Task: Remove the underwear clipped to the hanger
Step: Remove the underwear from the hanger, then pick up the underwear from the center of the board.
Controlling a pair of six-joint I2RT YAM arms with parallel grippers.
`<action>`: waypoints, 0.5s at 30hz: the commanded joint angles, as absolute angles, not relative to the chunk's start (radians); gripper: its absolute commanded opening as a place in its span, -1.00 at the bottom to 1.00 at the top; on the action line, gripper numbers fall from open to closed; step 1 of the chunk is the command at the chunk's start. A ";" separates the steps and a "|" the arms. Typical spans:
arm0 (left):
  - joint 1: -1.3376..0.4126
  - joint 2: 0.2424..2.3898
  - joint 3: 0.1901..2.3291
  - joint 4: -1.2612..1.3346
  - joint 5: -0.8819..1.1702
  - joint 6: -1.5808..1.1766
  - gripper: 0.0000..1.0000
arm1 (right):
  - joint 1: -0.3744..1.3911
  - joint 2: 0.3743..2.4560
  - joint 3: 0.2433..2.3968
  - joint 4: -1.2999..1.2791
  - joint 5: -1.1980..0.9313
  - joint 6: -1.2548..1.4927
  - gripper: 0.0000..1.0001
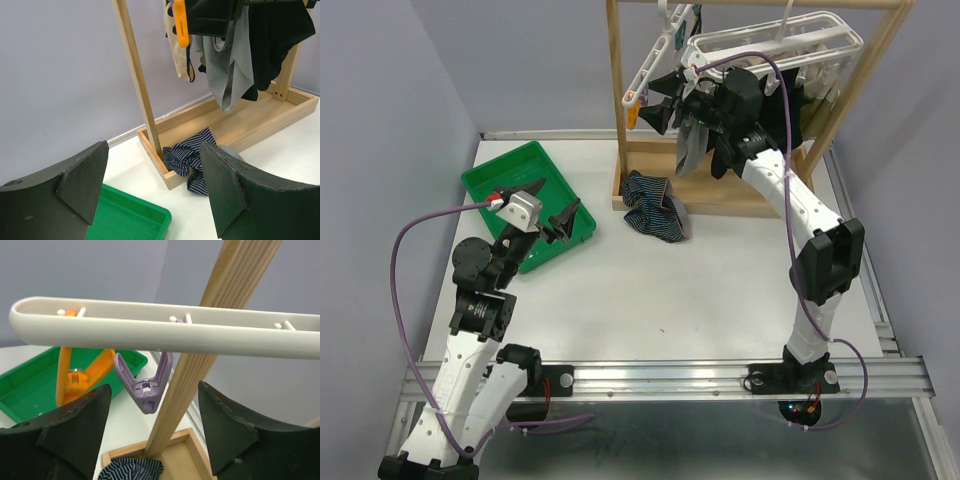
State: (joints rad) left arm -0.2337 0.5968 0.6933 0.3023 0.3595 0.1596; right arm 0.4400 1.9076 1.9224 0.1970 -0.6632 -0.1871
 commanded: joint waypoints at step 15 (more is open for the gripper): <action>-0.230 0.600 0.657 0.380 0.396 0.100 0.98 | 0.440 1.559 1.685 -0.306 -0.772 -0.501 1.00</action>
State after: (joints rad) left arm -0.2337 0.5983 0.6689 0.3149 0.3798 0.1287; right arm 0.4397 1.6455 1.7481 -0.1047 -0.7391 -0.3962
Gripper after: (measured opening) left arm 0.984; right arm 0.999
